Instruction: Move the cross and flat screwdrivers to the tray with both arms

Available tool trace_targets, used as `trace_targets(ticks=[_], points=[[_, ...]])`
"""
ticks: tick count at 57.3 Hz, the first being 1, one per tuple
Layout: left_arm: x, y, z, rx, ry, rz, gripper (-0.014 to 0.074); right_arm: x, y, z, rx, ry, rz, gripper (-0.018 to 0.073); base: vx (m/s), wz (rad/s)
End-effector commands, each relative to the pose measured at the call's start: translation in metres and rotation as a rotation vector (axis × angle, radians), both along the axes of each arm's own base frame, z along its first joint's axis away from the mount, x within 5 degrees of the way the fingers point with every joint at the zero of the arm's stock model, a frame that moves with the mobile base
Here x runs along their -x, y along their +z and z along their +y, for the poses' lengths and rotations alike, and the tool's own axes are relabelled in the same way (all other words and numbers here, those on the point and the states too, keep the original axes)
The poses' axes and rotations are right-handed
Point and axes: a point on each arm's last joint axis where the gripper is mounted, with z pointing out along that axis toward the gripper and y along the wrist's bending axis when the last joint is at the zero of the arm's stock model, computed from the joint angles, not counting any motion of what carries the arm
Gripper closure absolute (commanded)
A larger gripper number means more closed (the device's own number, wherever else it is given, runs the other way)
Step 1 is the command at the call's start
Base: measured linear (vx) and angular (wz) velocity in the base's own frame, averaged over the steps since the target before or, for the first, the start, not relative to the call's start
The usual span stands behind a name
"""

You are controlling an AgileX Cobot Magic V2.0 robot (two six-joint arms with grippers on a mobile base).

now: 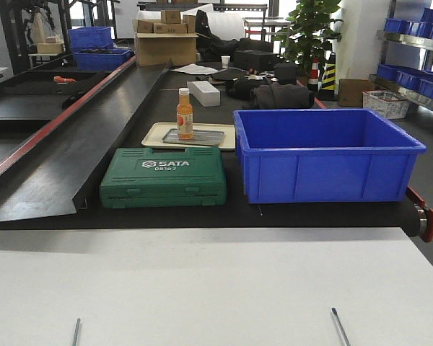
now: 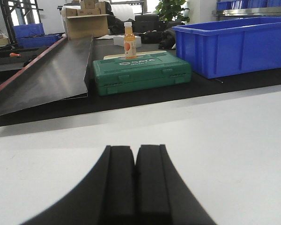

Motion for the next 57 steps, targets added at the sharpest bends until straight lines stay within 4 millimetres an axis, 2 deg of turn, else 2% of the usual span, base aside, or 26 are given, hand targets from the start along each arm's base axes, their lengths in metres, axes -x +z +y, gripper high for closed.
trace_targets(ticks=[1,24,33,39,43,47,51,57], points=[[0.0,-0.002,0.001,0.023,0.013,-0.064,0.0594,0.0,0.004,0.0,0.024,-0.001,-0.08,0.0568,0.0,0.0],[0.0,0.002,0.002,0.03,0.018,-0.102,0.0594,0.001,0.006,0.0,0.016,0.001,-0.105,0.0568,0.0,0.0],[0.002,0.016,0.004,0.059,0.037,-0.231,0.0594,0.003,0.023,0.002,0.033,0.01,-0.245,0.0568,0.0,0.0],[0.006,0.036,0.006,0.174,0.039,-0.332,0.0594,0.01,0.053,0.003,0.06,0.007,-0.308,0.0568,0.0,0.0],[0.008,0.056,0.006,0.227,0.027,-0.333,0.0594,0.014,0.085,0.003,0.068,0.001,-0.321,0.0568,0.0,0.0],[0.005,0.08,0.005,0.23,0.019,-0.31,0.0594,0.009,0.117,0.002,0.08,-0.004,-0.299,0.0568,0.0,0.0],[-0.005,0.106,0.003,0.219,0.016,-0.265,0.0594,-0.006,0.146,-0.001,0.072,-0.004,-0.264,0.0568,0.0,0.0],[-0.038,0.141,-0.004,0.177,0.012,-0.143,0.0594,-0.045,0.179,-0.007,0.037,-0.003,-0.186,0.0568,0.0,0.0]])
